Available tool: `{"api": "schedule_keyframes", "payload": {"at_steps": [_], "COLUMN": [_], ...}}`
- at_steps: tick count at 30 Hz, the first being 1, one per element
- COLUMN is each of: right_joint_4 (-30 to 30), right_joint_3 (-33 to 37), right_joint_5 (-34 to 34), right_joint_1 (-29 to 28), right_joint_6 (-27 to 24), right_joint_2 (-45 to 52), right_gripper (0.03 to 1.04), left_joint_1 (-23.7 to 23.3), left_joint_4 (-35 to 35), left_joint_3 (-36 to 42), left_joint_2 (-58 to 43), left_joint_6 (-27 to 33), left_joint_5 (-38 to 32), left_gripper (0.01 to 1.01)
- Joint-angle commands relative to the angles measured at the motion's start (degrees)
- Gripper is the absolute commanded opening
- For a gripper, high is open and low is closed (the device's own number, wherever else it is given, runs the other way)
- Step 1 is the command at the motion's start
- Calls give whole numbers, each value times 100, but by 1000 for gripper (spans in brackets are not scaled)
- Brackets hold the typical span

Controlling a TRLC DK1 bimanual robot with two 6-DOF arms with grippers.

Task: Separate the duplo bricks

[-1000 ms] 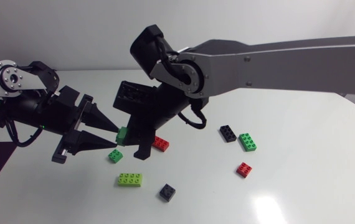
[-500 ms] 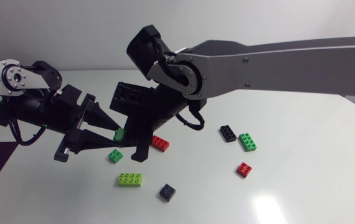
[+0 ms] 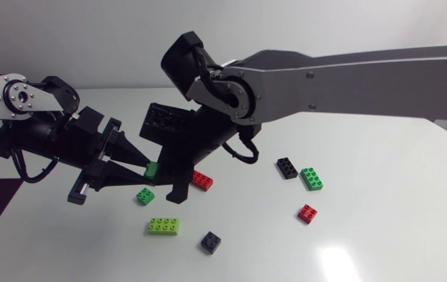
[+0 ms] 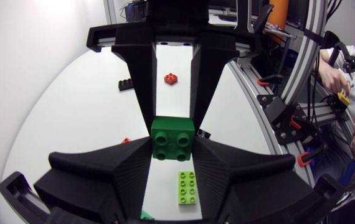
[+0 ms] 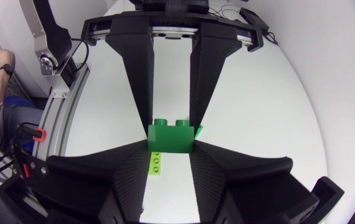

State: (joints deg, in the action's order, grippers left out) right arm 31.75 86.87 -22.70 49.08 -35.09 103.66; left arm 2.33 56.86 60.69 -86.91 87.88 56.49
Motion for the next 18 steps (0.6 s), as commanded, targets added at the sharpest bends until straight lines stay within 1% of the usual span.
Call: {"api": "schedule_keyframes", "payload": {"at_steps": [1, 2, 3, 4, 6, 9, 10, 14, 18], "right_joint_4": [7, 16, 24, 24, 24, 51, 51, 51, 42], "right_joint_3": [-135, -162, -197, -250, -364, -522, -584, -794, -979], "right_joint_5": [-68, -68, -68, -68, -59, -15, 11, 108, 213], "right_joint_1": [40, 40, 31, 14, -39, -109, -127, -171, -162], "right_joint_6": [11, 2, -6, -24, -42, -94, -103, -147, -173], "right_joint_2": [-188, -223, -267, -337, -487, -645, -698, -803, -821], "right_gripper": [667, 851, 979, 1002, 1002, 1002, 1002, 1002, 1002], "left_joint_1": [-31, -83, -162, -259, -523, -804, -866, -822, -444], "left_joint_4": [132, 150, 167, 185, 247, 501, 519, 457, -501], "left_joint_3": [180, 198, 233, 277, 418, 611, 646, 514, -127], "left_joint_2": [-80, -80, -80, -80, -62, -62, -54, -10, 245], "left_joint_6": [28, 37, 54, 72, 125, 476, 502, 880, 854], "left_joint_5": [82, 73, 73, 55, -24, -296, -411, -1281, -2520], "left_gripper": [259, 259, 259, 259, 259, 259, 259, 259, 259]}}
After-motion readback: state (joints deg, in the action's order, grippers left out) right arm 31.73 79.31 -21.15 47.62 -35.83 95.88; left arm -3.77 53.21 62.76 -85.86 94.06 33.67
